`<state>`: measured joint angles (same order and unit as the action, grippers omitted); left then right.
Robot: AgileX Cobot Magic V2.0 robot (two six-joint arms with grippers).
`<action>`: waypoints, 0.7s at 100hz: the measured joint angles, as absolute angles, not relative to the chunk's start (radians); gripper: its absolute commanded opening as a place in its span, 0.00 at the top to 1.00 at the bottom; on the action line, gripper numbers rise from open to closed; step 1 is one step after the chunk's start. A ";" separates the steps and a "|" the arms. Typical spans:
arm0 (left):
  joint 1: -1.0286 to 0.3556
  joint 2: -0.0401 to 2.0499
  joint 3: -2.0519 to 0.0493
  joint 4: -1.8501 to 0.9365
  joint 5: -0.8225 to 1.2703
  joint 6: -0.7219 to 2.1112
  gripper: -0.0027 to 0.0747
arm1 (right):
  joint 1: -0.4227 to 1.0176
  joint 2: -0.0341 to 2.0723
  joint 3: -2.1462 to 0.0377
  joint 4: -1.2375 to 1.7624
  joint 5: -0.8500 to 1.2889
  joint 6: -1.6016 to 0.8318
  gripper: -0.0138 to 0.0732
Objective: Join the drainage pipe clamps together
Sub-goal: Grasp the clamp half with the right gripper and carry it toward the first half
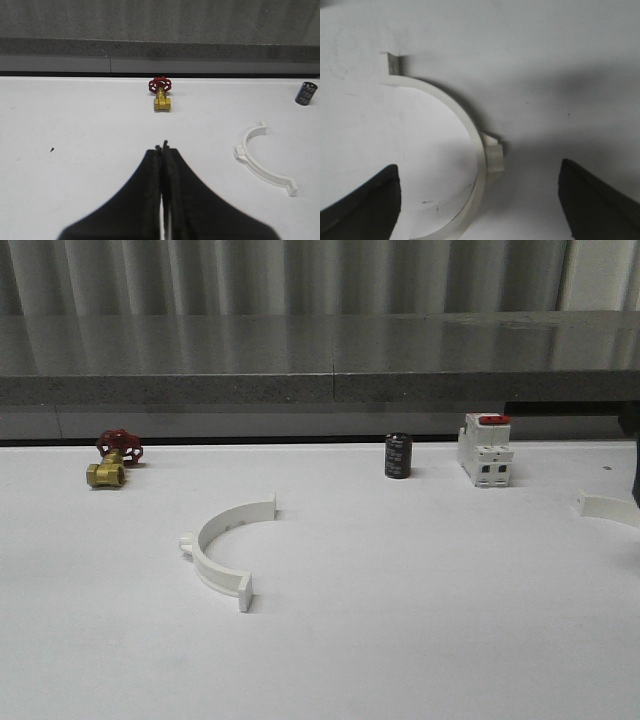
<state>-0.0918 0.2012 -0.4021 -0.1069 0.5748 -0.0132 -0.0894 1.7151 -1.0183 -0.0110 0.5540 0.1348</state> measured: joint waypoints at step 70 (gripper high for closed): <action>-0.092 0.201 -0.402 -0.107 0.575 -0.013 0.99 | -0.091 1.798 -1.020 -0.011 0.501 0.137 0.60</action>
